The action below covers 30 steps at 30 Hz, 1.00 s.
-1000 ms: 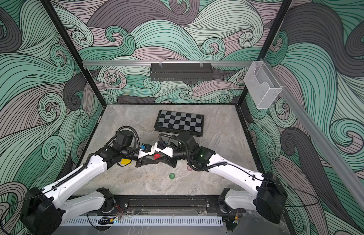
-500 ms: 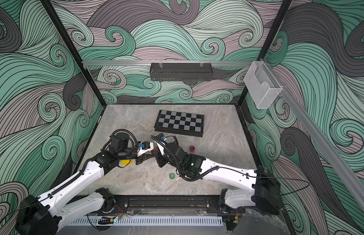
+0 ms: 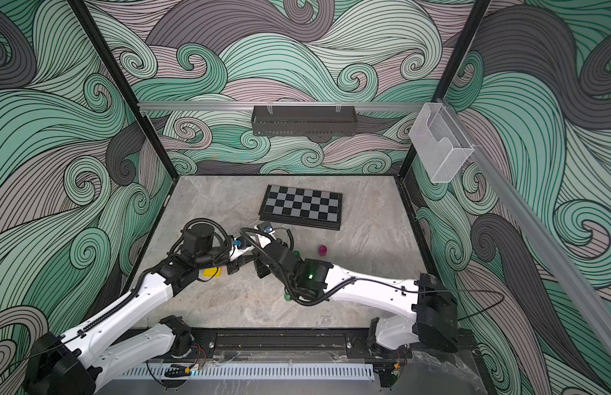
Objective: Close the paint jar lid
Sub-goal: Screw the lid onto the paint jar.
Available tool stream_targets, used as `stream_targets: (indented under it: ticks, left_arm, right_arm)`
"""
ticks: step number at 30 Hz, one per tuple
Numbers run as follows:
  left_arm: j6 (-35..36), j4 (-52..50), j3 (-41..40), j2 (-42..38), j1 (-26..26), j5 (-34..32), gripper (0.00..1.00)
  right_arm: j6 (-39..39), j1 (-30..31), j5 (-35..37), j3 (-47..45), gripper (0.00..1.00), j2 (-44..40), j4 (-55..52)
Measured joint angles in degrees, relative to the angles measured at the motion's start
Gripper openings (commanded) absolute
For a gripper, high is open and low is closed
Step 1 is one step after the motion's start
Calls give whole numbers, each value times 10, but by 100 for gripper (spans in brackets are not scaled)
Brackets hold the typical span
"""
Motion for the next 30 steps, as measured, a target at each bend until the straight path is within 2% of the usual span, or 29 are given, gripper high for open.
stream_targets:
  ticks: [1, 3, 5, 7, 12, 17, 23, 30]
  left_arm:
    - [0, 1, 0, -2, 0, 2, 22]
    - [4, 5, 0, -6, -5, 27, 23]
    - [7, 9, 1, -7, -12, 54, 24]
    - [13, 7, 1, -6, -15, 80, 24]
    - [35, -20, 21, 10, -15, 145, 24]
    - [52, -51, 41, 26, -15, 200, 24]
    - [70, -86, 55, 50, -15, 238, 25]
    - [80, -105, 56, 59, -15, 250, 25]
  right_arm:
    - [-19, -6, -18, -4, 46, -7, 3]
    - [-66, -25, -75, -17, 65, -28, 17]
    - [-112, -50, -147, -36, 80, -60, 30]
    - [-152, -82, -223, -63, 85, -101, 37]
    - [-232, -189, -414, -111, 85, -181, 42]
    - [-310, -221, -533, -136, 72, -206, 41]
    - [-384, -221, -591, -136, 65, -199, 38]
    - [-431, -203, -603, -111, 57, -165, 24]
